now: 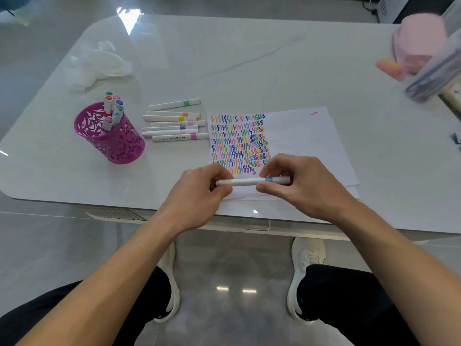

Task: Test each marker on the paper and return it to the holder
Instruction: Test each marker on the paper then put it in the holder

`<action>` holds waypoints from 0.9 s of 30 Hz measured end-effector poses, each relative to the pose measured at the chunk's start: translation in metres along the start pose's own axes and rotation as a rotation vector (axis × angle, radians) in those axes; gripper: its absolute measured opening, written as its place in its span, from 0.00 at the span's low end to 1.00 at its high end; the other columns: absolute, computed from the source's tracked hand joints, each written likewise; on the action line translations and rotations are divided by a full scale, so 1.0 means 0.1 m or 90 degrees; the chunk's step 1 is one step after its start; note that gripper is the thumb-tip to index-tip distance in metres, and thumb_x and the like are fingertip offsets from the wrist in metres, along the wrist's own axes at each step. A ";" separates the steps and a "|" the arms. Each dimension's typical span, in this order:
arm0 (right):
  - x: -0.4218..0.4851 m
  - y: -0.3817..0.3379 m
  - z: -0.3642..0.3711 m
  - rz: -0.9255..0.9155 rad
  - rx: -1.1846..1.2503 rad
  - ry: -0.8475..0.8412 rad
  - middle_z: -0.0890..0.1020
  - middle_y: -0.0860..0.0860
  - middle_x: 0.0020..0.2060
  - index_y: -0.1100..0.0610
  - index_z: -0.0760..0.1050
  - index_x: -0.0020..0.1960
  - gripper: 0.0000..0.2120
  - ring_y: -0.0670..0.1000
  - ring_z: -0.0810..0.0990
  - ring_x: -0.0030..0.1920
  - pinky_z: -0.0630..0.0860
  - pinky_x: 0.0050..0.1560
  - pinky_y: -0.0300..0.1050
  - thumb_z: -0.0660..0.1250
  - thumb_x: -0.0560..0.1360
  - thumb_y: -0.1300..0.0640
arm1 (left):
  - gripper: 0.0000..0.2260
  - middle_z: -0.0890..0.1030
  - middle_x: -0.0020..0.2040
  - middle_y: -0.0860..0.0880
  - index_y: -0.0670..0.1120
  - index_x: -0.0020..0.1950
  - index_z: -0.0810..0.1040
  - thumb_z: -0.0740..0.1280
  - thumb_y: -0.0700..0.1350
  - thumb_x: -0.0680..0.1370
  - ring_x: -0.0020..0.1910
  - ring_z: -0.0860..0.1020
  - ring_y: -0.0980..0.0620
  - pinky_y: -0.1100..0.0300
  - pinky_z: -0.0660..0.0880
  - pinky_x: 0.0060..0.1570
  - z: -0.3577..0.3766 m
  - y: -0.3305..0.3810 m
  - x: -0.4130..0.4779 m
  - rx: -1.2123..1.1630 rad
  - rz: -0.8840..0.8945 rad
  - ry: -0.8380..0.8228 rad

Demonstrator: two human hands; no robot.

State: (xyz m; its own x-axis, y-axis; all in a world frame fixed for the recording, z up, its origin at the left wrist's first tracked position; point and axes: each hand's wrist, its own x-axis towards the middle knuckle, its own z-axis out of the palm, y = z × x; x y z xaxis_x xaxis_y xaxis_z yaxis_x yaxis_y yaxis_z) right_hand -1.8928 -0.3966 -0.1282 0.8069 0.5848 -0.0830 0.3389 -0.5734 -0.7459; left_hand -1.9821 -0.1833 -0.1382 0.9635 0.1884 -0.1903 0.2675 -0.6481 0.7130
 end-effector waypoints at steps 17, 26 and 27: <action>0.12 -0.01 0.13 0.125 0.454 0.015 0.89 0.55 0.46 0.61 0.81 0.55 0.08 0.53 0.88 0.50 0.84 0.54 0.48 0.69 0.81 0.56 | 0.02 0.83 0.40 0.57 0.53 0.46 0.82 0.73 0.50 0.76 0.42 0.80 0.59 0.67 0.75 0.42 0.17 0.13 0.01 -0.024 0.043 -0.094; 0.16 0.07 0.12 0.035 0.176 0.021 0.82 0.58 0.41 0.55 0.83 0.52 0.14 0.56 0.81 0.44 0.80 0.50 0.59 0.64 0.84 0.47 | 0.08 0.84 0.44 0.57 0.55 0.56 0.81 0.68 0.54 0.79 0.44 0.82 0.61 0.69 0.75 0.44 0.12 0.20 0.10 -0.095 0.056 -0.036; 0.17 0.08 0.12 0.016 0.128 0.004 0.81 0.55 0.41 0.52 0.83 0.53 0.13 0.55 0.79 0.44 0.78 0.49 0.57 0.63 0.84 0.46 | 0.08 0.84 0.45 0.57 0.55 0.57 0.80 0.67 0.53 0.80 0.43 0.82 0.60 0.67 0.75 0.44 0.12 0.20 0.12 -0.108 0.051 -0.021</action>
State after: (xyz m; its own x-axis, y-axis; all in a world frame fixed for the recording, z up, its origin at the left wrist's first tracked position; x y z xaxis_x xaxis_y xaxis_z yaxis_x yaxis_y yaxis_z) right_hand -1.8824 -0.3845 -0.1440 0.8172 0.5676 -0.0996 0.2154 -0.4612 -0.8607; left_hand -1.9647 -0.2035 -0.1343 0.9824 0.1145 -0.1479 0.1862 -0.5257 0.8300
